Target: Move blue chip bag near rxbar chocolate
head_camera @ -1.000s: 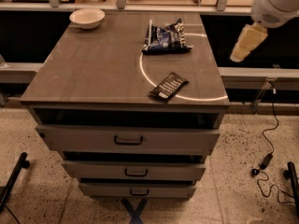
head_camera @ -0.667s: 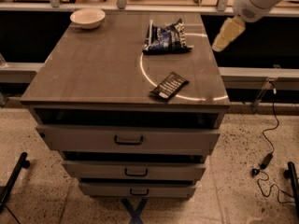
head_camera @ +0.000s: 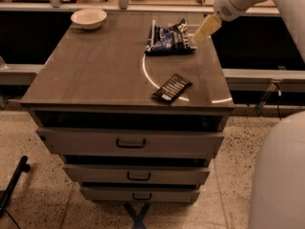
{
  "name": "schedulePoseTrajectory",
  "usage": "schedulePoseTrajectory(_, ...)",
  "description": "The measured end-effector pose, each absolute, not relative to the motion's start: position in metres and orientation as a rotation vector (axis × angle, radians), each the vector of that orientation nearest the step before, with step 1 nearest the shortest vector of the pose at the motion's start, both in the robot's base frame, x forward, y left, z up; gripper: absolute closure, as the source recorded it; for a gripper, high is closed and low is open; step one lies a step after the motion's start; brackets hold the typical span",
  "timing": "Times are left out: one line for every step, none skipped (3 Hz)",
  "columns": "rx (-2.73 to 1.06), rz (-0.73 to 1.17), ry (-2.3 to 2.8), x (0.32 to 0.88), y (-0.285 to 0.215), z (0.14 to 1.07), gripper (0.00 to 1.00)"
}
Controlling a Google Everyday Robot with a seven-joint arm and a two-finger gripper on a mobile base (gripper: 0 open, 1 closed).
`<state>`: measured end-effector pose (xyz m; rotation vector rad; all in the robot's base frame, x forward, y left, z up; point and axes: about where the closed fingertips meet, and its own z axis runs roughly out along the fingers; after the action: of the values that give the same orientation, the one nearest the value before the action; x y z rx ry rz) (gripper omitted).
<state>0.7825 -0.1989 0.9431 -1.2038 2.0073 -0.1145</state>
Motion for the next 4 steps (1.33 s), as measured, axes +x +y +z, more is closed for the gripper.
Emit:
schedulePoseTrajectory(-1.229, -0.039, 2.013, 0.800, -0.169, 0.921, 0.00)
schedulePoseTrajectory(-1.182, 0.077, 2.040, 0.813, -0.156, 0.894, 0.00)
schedulePoseTrajectory(-1.152, 0.186, 2.061, 0.819, -0.141, 0.873, 0.18)
schedulePoseTrajectory(-1.157, 0.227, 2.079, 0.822, -0.130, 0.864, 0.41)
